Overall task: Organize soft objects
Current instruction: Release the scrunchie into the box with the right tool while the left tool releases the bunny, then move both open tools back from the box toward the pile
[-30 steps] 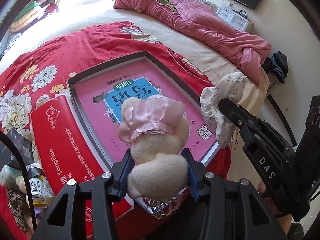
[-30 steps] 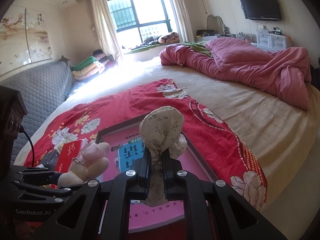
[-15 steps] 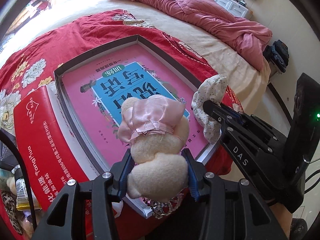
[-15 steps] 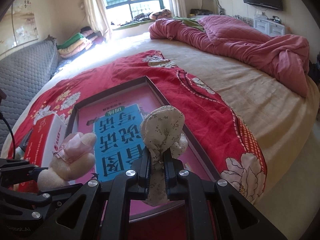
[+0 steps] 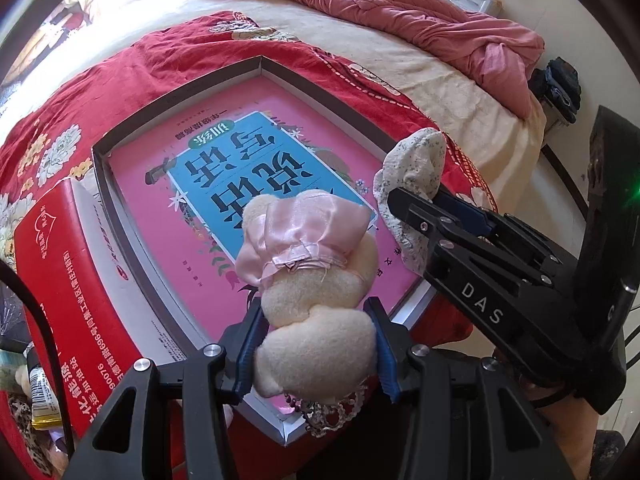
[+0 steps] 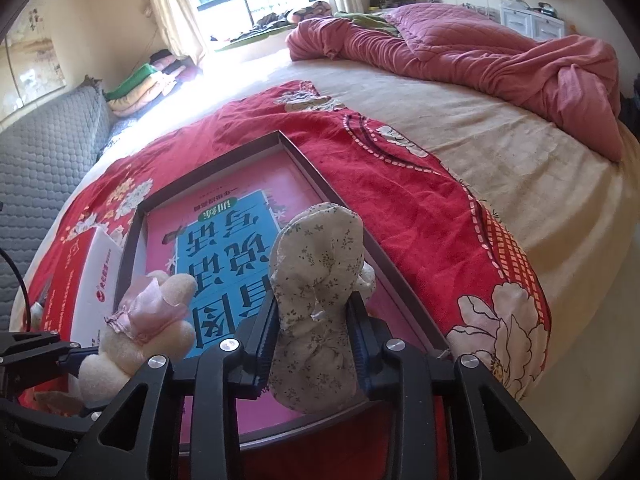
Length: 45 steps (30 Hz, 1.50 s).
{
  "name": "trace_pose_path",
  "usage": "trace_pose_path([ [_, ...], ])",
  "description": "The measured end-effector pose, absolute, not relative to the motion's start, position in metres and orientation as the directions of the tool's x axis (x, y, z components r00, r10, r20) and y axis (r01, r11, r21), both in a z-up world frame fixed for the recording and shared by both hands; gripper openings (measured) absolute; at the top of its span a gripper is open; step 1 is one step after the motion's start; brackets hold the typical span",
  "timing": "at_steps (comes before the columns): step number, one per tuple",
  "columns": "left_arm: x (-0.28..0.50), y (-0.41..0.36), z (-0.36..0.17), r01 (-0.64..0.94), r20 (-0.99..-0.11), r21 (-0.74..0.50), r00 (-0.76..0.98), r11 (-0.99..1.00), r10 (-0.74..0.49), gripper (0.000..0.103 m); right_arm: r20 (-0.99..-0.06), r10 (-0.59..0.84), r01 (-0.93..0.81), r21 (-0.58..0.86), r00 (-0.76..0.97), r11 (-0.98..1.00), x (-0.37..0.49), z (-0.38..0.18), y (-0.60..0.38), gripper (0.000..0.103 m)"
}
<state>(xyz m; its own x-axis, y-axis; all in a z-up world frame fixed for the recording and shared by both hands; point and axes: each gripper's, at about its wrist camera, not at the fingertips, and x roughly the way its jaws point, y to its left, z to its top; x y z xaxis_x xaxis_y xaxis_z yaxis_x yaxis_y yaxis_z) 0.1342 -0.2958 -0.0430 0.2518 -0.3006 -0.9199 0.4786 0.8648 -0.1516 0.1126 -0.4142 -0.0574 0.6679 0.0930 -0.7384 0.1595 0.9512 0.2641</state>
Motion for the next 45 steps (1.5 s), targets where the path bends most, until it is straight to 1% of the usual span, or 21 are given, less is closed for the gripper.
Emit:
trace_pose_path([
  [4, 0.135, -0.302, -0.049, 0.488, -0.930, -0.137, 0.237, 0.862, -0.282, 0.050, -0.712, 0.115, 0.171, 0.317, 0.693, 0.933, 0.109, -0.055, -0.422, 0.040],
  [6, 0.134, -0.305, -0.052, 0.491, -0.933, -0.121, 0.240, 0.863, -0.267, 0.050, -0.695, 0.122, 0.171, 0.336, 0.708, 0.926, 0.106, -0.052, -0.425, 0.047],
  [7, 0.134, -0.306, -0.053, 0.493, -0.936, -0.113, 0.238, 0.863, -0.259, 0.051, -0.689, 0.133, 0.163, 0.347, 0.713, 0.923, 0.106, -0.052, -0.425, 0.049],
  [12, 0.132, -0.311, -0.056, 0.500, -0.939, -0.094, 0.242, 0.861, -0.243, 0.052, -0.687, 0.143, 0.149, 0.348, 0.713, 0.925, 0.107, -0.050, -0.422, 0.055],
  [16, 0.131, -0.313, -0.056, 0.503, -0.939, -0.091, 0.243, 0.859, -0.242, 0.054, -0.655, 0.162, 0.134, 0.378, 0.738, 0.916, 0.103, -0.045, -0.424, 0.059],
  [20, 0.130, -0.311, -0.054, 0.505, -0.935, -0.109, 0.240, 0.856, -0.261, 0.055, -0.637, 0.166, 0.119, 0.380, 0.753, 0.917, 0.102, -0.041, -0.422, 0.068],
  [25, 0.130, -0.309, -0.052, 0.503, -0.932, -0.116, 0.244, 0.857, -0.270, 0.055, -0.615, 0.159, 0.121, 0.389, 0.772, 0.913, 0.098, -0.036, -0.423, 0.069],
  [29, 0.127, -0.306, -0.047, 0.499, -0.924, -0.123, 0.257, 0.858, -0.282, 0.056, -0.606, 0.137, 0.135, 0.380, 0.783, 0.915, 0.096, -0.033, -0.426, 0.074],
  [31, 0.126, -0.302, -0.043, 0.491, -0.918, -0.134, 0.266, 0.861, -0.294, 0.061, -0.604, 0.119, 0.145, 0.370, 0.788, 0.918, 0.094, -0.032, -0.427, 0.074],
  [33, 0.125, -0.296, -0.039, 0.483, -0.911, -0.147, 0.274, 0.863, -0.308, 0.065, -0.599, 0.104, 0.151, 0.360, 0.794, 0.921, 0.093, -0.030, -0.428, 0.074],
  [36, 0.126, -0.289, -0.033, 0.465, -0.903, -0.159, 0.288, 0.871, -0.319, 0.065, -0.590, 0.076, 0.164, 0.344, 0.804, 0.925, 0.090, -0.026, -0.429, 0.074],
  [39, 0.126, -0.279, -0.024, 0.450, -0.884, -0.196, 0.303, 0.871, -0.356, 0.065, -0.583, 0.044, 0.179, 0.318, 0.811, 0.931, 0.088, -0.022, -0.429, 0.075],
  [45, 0.125, -0.256, -0.001, 0.417, -0.840, -0.243, 0.361, 0.876, -0.405, 0.068, -0.575, 0.007, 0.207, 0.305, 0.818, 0.929, 0.084, -0.019, -0.431, 0.078],
])
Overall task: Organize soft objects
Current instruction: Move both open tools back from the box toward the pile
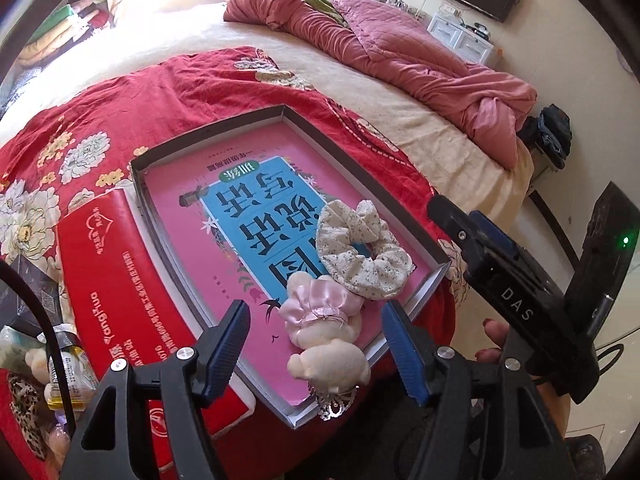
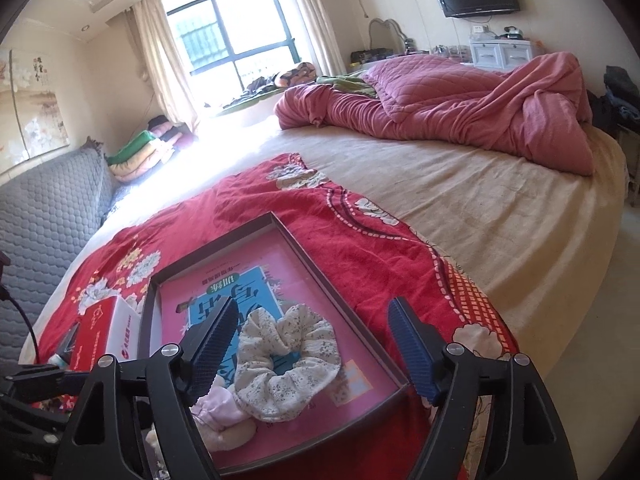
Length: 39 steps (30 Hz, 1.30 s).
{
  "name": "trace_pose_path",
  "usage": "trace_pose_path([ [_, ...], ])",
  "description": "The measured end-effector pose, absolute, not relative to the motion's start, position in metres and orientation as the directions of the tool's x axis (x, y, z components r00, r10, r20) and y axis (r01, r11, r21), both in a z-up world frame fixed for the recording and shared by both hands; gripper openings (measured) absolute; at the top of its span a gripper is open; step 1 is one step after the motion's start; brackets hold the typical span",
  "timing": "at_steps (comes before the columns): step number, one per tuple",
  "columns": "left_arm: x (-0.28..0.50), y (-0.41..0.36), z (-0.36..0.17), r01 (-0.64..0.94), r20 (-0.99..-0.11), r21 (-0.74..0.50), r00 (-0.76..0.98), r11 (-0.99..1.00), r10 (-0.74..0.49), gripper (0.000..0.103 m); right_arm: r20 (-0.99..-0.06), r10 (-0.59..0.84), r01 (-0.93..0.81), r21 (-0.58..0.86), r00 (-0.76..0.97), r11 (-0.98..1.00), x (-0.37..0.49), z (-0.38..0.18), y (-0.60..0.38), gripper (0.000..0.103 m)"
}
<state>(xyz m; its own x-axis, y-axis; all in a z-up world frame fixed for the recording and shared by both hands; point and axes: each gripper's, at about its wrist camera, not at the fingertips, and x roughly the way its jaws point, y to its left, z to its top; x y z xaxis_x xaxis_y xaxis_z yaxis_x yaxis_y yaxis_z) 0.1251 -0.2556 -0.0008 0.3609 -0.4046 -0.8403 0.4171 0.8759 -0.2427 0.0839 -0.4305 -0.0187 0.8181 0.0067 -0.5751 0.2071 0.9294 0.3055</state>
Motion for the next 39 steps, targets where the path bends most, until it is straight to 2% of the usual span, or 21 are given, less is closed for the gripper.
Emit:
trace_pose_path([
  [8, 0.123, -0.218, 0.014, 0.365, -0.821, -0.261, 0.402, 0.894, -0.404, 0.068, -0.576, -0.003, 0.212, 0.296, 0.818, 0.931, 0.077, -0.012, -0.427, 0.078],
  [10, 0.119, -0.210, 0.014, 0.358, -0.822, -0.255, 0.409, 0.898, -0.397, 0.068, -0.623, 0.013, 0.204, 0.276, 0.782, 0.939, 0.075, -0.013, -0.421, 0.078],
  [14, 0.111, -0.195, 0.015, 0.346, -0.818, -0.263, 0.414, 0.900, -0.398, 0.068, -0.748, -0.005, 0.176, 0.150, 0.663, 0.973, 0.078, -0.023, -0.395, 0.078],
  [24, 0.100, -0.175, 0.022, 0.335, -0.801, -0.273, 0.440, 0.902, -0.406, 0.068, -0.840, -0.008, 0.045, 0.020, 0.542, 0.999, 0.080, -0.037, -0.345, 0.078],
  [39, 0.090, -0.145, 0.032, 0.305, -0.777, -0.285, 0.482, 0.909, -0.405, 0.069, -0.863, -0.029, 0.026, -0.018, 0.504, 0.999, 0.105, -0.058, -0.319, 0.078],
])
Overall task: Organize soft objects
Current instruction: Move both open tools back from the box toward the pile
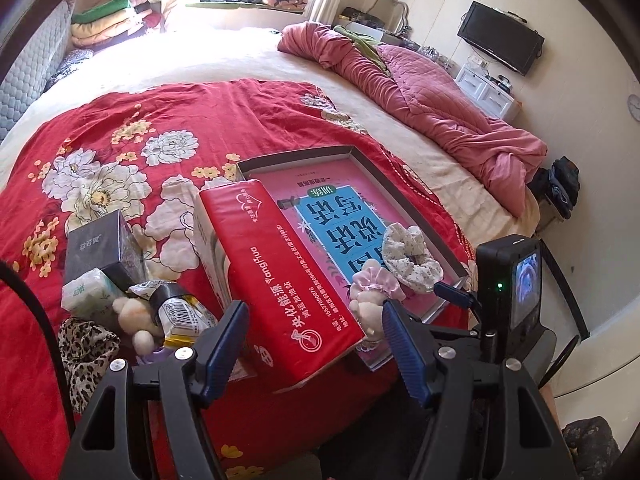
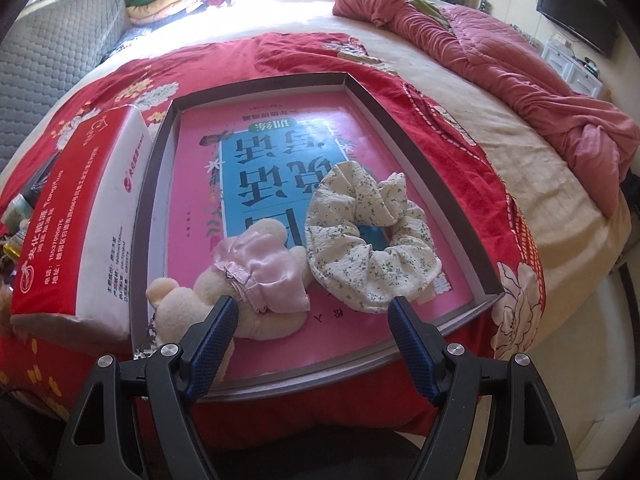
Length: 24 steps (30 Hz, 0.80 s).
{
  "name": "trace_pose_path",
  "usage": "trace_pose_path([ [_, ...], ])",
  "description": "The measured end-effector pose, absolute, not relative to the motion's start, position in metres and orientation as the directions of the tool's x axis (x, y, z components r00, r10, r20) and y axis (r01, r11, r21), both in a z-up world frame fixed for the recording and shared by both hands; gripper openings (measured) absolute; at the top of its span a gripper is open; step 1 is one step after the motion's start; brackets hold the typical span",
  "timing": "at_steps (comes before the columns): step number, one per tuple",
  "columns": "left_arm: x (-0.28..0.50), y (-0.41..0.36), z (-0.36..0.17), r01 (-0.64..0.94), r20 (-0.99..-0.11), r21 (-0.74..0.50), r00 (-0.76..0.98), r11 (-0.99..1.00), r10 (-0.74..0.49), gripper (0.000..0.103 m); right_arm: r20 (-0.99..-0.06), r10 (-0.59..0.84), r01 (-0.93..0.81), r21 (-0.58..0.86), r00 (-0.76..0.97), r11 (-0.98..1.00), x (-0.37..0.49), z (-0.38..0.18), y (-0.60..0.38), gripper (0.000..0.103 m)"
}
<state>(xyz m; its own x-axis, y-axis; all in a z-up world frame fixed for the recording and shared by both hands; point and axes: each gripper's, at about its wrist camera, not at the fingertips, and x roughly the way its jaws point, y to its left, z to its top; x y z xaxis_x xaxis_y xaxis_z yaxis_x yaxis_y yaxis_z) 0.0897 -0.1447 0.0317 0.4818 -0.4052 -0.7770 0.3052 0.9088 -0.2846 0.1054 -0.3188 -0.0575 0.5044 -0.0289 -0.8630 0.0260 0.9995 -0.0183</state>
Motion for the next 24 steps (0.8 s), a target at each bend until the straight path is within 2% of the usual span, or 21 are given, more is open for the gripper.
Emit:
trace_pose_path([
  [5, 0.084, -0.138, 0.036, 0.301, -0.771, -0.278, 0.497, 0.912, -0.399, 0.069, -0.840, -0.025, 0.036, -0.007, 0.542, 0.999, 0.108, -0.051, -0.320, 0.078],
  [13, 0.080, -0.124, 0.045, 0.293, -0.752, -0.273, 0.530, 0.916, -0.393, 0.069, -0.741, 0.010, 0.054, 0.063, 0.672, 0.997, 0.088, -0.001, -0.324, 0.078],
  [24, 0.070, -0.101, 0.062, 0.258, -0.735, -0.239, 0.583, 0.936, -0.347, 0.069, -0.620, 0.131, -0.060, 0.134, 0.774, 0.989, 0.063, 0.075, -0.285, 0.078],
])
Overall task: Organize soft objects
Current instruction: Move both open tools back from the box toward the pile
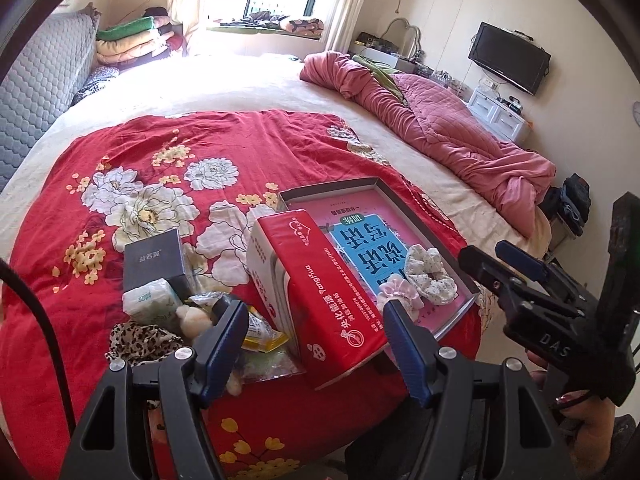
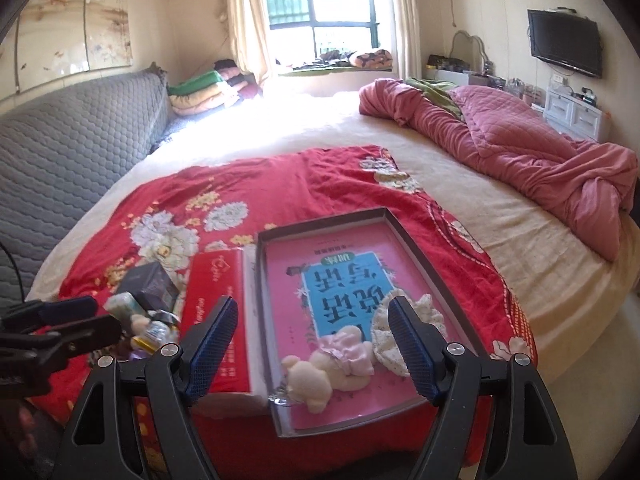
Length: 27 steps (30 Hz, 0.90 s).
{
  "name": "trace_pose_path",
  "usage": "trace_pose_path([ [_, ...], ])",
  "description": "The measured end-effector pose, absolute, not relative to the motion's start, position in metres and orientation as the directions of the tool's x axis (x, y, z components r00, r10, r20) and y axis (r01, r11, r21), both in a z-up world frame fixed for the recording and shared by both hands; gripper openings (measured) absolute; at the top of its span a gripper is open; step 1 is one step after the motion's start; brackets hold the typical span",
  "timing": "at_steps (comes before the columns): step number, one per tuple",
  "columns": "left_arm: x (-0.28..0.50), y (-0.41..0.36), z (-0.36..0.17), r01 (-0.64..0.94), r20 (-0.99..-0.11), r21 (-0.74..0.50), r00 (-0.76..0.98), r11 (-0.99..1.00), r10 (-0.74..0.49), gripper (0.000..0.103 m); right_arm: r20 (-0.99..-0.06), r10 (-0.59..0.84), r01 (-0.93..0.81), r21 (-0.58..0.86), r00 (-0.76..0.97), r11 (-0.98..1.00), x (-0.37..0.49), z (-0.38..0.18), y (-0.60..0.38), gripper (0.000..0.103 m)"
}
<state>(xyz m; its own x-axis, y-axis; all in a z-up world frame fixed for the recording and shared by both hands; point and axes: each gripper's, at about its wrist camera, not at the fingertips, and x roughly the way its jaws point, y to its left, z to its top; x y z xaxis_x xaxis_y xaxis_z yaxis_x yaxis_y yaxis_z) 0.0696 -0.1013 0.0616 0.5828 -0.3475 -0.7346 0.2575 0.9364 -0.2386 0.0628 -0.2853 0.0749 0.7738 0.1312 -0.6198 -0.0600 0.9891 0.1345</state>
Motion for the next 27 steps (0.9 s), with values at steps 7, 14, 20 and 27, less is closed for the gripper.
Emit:
trace_pose_path([
  [7, 0.061, -0.076, 0.072, 0.212, -0.731, -0.208, 0.615, 0.955, -0.295, 0.069, -0.570, 0.196, -0.157, 0.116, 0.798, 0.981, 0.049, 0.105, -0.244, 0.079],
  [14, 0.051, -0.043, 0.079, 0.153, -0.729, -0.200, 0.636, 0.968, -0.251, 0.069, -0.562, 0.238, -0.233, 0.081, 0.792, 0.969, 0.040, 0.116, -0.209, 0.079],
  [20, 0.043, -0.011, 0.082, 0.101, -0.727, -0.210, 0.649, 0.972, -0.224, 0.069, -0.559, 0.269, -0.284, 0.061, 0.784, 0.957, 0.036, 0.121, -0.187, 0.079],
  [27, 0.034, 0.021, 0.084, 0.043, -0.724, -0.216, 0.663, 0.975, -0.190, 0.069, -0.559, 0.289, -0.319, 0.046, 0.777, 0.947, 0.033, 0.122, -0.170, 0.079],
])
